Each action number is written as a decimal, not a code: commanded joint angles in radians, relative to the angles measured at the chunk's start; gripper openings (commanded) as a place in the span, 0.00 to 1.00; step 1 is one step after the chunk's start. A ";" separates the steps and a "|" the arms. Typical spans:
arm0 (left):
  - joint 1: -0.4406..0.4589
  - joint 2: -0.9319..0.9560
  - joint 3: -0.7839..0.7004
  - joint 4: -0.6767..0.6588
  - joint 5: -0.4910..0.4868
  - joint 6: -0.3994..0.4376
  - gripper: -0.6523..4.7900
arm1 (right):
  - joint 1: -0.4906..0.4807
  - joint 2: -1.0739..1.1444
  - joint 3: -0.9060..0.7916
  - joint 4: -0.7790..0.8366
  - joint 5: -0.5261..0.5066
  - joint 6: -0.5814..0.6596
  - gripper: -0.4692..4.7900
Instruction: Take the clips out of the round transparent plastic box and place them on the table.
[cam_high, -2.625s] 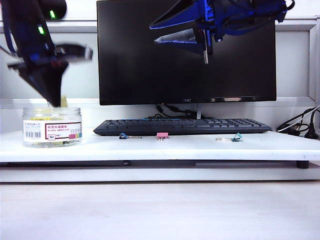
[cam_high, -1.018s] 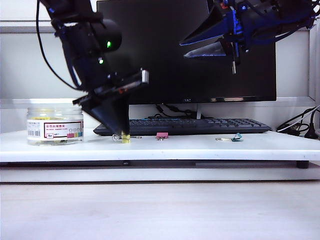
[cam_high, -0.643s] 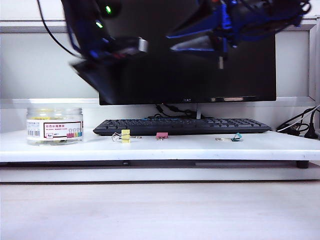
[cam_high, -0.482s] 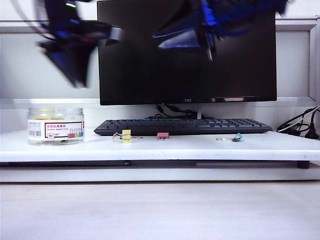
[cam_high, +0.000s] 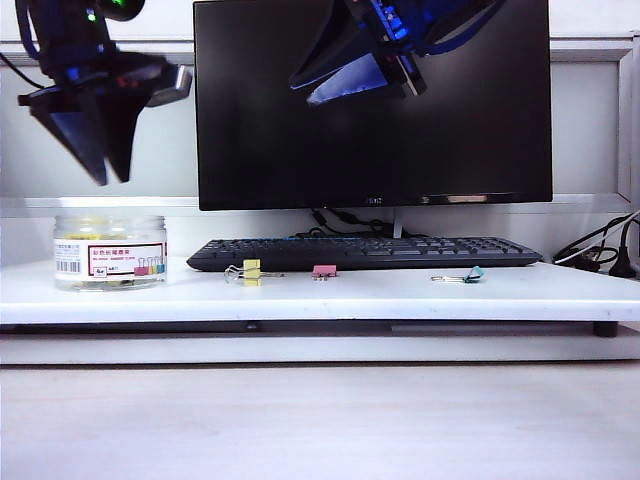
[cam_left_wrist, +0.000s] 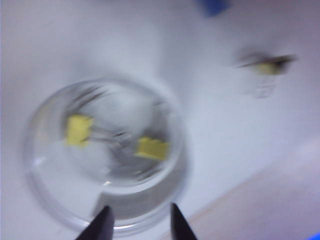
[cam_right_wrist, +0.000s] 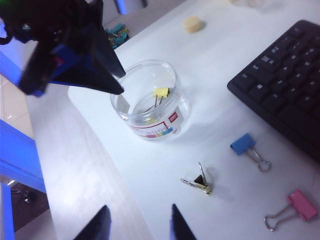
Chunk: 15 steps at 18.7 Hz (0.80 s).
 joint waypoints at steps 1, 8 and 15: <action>-0.003 0.015 0.001 -0.006 -0.052 -0.056 0.41 | 0.002 -0.005 0.006 0.000 -0.003 -0.004 0.39; -0.009 0.084 0.001 -0.006 -0.053 -0.147 0.40 | 0.014 -0.005 0.006 0.001 -0.003 -0.002 0.39; -0.013 0.124 0.001 0.014 -0.094 -0.293 0.30 | 0.014 -0.005 0.006 0.000 -0.007 0.007 0.39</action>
